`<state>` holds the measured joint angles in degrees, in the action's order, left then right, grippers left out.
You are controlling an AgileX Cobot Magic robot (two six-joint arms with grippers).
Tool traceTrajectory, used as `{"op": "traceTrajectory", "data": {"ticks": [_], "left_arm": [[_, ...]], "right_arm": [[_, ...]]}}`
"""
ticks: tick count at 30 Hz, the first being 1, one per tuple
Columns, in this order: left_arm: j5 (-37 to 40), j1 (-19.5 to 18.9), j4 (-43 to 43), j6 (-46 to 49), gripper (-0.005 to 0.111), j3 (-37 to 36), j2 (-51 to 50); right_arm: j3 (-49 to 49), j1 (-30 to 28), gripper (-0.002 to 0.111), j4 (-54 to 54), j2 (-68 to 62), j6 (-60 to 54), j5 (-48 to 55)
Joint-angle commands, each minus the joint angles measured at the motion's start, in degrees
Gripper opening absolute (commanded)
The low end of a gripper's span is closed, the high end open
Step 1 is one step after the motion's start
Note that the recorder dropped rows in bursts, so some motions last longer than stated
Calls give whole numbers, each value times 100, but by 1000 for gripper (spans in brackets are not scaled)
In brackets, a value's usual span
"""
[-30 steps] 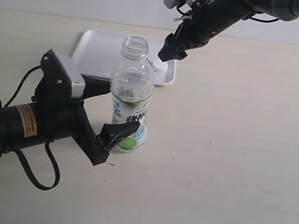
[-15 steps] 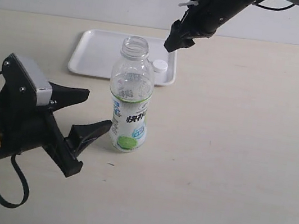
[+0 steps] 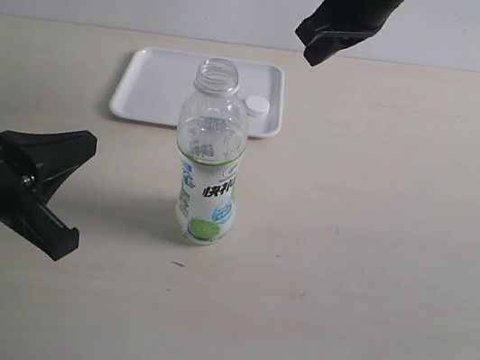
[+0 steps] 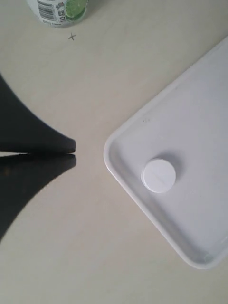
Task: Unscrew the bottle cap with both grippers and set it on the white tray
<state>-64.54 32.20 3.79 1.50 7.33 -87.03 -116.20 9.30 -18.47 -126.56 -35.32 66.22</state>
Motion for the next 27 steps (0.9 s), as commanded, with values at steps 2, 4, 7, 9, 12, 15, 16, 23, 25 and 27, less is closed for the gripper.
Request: {"op": "traceTrajectory", "data": {"ticks": [2, 4, 7, 9, 12, 15, 16, 23, 25, 27], "left_arm": [[-56, -21, -97, -20, 0, -87, 160], [-56, -21, -97, -20, 0, -87, 160], [-56, -21, -97, -20, 0, -87, 160], [-56, -21, -97, -20, 0, -87, 160], [-56, -21, -97, -20, 0, -87, 160], [-56, -21, -97, -20, 0, -87, 160], [-56, -21, -97, -20, 0, -87, 160], [-56, -21, -97, -20, 0, -87, 160], [-56, -21, -97, -20, 0, -87, 160], [-56, -21, -97, -20, 0, -87, 160]], "right_arm": [[-16, -6, 0, 146, 71, 670, 198], [-16, -6, 0, 146, 71, 869, 198], [-16, -6, 0, 146, 71, 1001, 169], [-16, -6, 0, 146, 71, 1001, 98], [-16, 6, 0, 146, 71, 1001, 87], [-16, 6, 0, 146, 71, 1001, 87], [-16, 6, 0, 146, 71, 1001, 87], [-16, 6, 0, 146, 71, 1001, 87], [-16, 6, 0, 146, 71, 1001, 87], [-16, 6, 0, 146, 71, 1001, 87]]}}
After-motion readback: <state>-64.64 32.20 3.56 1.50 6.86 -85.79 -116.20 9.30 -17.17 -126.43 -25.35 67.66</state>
